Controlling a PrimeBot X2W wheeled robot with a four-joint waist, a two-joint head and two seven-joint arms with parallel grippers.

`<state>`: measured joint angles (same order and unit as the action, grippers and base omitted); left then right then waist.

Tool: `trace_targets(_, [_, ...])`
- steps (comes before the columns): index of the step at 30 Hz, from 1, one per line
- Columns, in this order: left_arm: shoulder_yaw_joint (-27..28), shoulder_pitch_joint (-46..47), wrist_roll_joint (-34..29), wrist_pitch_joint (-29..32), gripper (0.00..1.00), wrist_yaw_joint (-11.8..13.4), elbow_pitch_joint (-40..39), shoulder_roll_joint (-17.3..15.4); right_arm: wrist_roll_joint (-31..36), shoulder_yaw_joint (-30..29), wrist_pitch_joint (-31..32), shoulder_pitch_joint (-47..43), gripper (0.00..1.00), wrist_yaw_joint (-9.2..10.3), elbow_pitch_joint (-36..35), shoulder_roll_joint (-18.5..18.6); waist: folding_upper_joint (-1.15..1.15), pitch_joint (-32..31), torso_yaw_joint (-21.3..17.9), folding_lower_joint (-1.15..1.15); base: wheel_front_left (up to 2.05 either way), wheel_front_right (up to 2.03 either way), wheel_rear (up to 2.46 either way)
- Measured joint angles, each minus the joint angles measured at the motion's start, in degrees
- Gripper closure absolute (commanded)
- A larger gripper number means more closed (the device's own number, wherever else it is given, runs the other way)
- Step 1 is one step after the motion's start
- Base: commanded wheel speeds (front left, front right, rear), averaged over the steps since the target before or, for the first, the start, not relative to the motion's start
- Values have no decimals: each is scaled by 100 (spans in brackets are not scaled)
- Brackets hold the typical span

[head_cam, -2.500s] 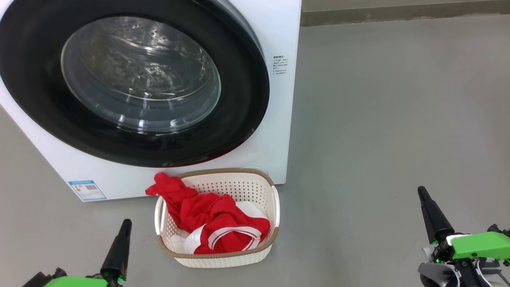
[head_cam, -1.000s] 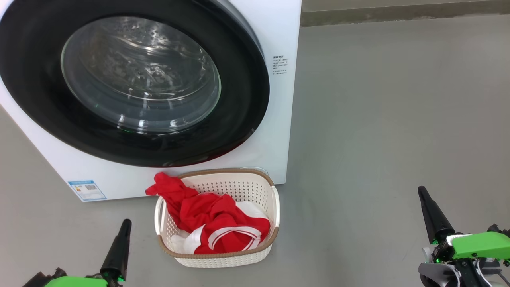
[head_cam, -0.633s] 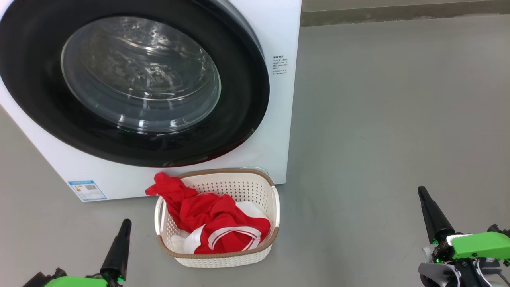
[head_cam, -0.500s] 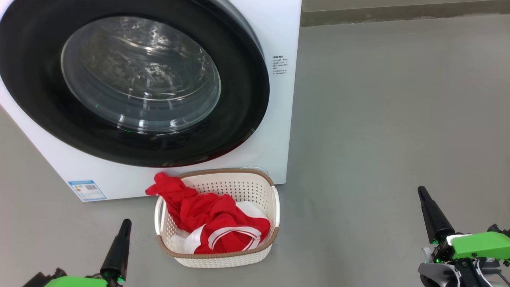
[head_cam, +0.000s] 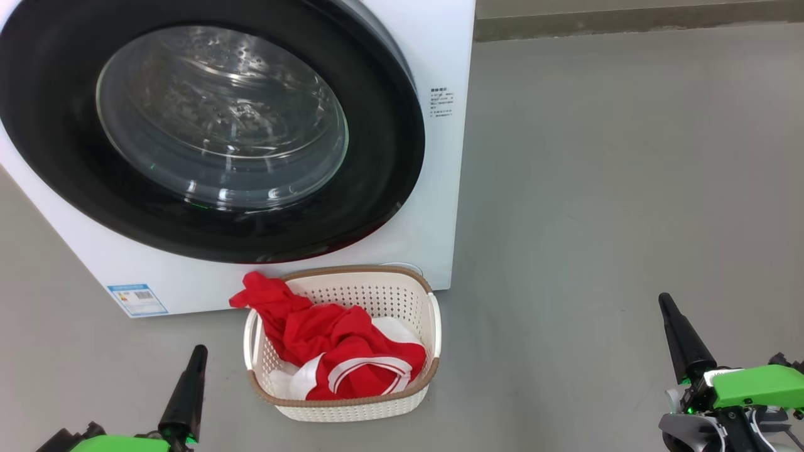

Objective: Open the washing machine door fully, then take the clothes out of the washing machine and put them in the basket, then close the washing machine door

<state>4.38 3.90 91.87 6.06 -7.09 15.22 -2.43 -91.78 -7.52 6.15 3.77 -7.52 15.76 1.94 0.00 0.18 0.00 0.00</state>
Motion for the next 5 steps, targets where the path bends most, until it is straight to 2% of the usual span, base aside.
trace_targets(5, [1, 1, 0, 1, 100, 0, 0, 1, 0, 0, 0, 0, 100, 0, 0, 0, 0, 0, 0, 0, 0, 0, 0])
